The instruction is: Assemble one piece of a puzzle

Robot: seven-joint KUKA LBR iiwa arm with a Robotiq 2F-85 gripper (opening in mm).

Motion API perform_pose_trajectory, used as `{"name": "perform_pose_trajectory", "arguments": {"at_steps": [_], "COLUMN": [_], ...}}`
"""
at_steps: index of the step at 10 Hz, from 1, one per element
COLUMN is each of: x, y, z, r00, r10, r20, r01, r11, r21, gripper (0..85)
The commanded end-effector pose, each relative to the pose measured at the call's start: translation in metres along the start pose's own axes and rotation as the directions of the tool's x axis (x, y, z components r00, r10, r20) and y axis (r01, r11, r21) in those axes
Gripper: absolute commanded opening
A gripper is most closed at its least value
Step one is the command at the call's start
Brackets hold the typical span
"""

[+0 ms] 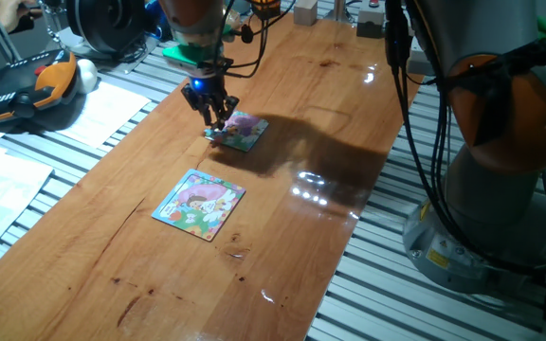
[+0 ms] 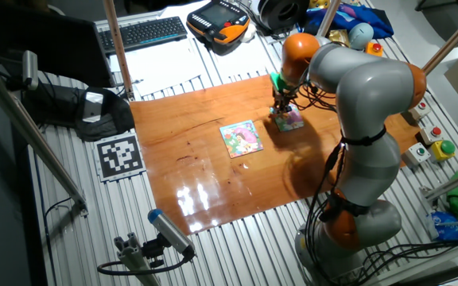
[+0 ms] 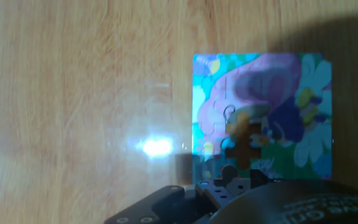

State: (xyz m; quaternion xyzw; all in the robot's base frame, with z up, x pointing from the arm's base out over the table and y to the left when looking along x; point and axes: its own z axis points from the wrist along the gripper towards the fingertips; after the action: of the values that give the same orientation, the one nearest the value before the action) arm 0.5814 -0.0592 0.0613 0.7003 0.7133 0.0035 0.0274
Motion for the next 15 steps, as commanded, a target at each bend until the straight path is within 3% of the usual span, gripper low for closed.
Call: {"name": "perform_pose_trajectory", "arguments": {"at_steps": [1,6,9,15], "x": [-0.004,-0.023,-0.032,-0.038], "y": [-0.002,-0.002,-0.005,-0.009], "z": [0.0,0.0,0.007,0.022], "r00": [1.0,1.0,0.999,0.999], "r10": [-0.003,-0.025,-0.037,-0.042], "r20": [0.0,0.013,0.011,-0.009], "r01": [0.003,0.025,0.037,0.042], "r11": [1.0,1.0,0.999,0.999], "r21": [0.0,-0.007,-0.008,-0.006], "gripper": [0.0,0.0,0.0,0.0]}}
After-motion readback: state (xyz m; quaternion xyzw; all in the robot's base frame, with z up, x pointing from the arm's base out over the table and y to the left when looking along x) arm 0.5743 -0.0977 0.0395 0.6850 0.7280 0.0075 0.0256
